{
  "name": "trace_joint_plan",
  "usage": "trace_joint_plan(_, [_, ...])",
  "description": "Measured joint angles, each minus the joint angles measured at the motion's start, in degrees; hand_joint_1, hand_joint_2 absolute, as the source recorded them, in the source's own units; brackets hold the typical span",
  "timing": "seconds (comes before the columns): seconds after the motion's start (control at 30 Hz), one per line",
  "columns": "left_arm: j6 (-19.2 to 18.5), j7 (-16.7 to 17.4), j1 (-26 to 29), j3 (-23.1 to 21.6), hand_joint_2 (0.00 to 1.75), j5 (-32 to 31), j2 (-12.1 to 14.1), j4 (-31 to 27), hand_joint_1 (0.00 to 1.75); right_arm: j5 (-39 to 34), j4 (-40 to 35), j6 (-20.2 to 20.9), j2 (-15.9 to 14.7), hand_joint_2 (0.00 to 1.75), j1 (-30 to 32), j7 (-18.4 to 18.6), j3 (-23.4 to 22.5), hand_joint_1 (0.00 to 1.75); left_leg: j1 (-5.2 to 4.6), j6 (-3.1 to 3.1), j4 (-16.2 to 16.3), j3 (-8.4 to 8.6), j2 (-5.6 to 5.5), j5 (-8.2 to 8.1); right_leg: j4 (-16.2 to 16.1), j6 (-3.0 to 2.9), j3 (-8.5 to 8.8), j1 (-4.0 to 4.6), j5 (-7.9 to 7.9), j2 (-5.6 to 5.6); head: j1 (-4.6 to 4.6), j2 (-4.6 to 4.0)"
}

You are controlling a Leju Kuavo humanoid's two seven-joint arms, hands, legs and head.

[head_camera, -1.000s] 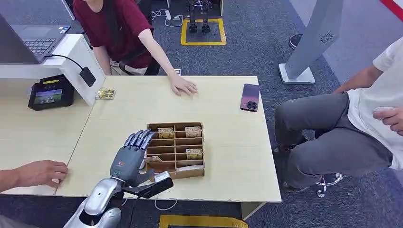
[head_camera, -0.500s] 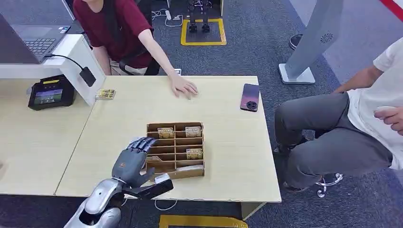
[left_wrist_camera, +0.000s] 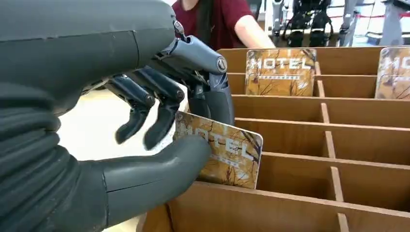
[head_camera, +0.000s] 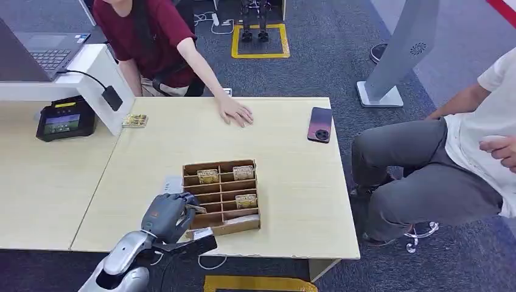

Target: Pass the card to the sensor for recognition and then transmit it.

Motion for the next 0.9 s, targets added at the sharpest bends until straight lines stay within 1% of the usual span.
trace_joint_plan(0.9, [-0.3,-0.2,0.0,0.0,1.75,1.0,0.3,0.0,1.75,0.0,0.0,0.0,0.0,1.75,0.0,0.0,0.0,0.0,0.0,-0.01,0.0,0.01,0.0,0.01,0.0,-0.01,0.0,0.0,0.01,0.0,-0.04,0.0])
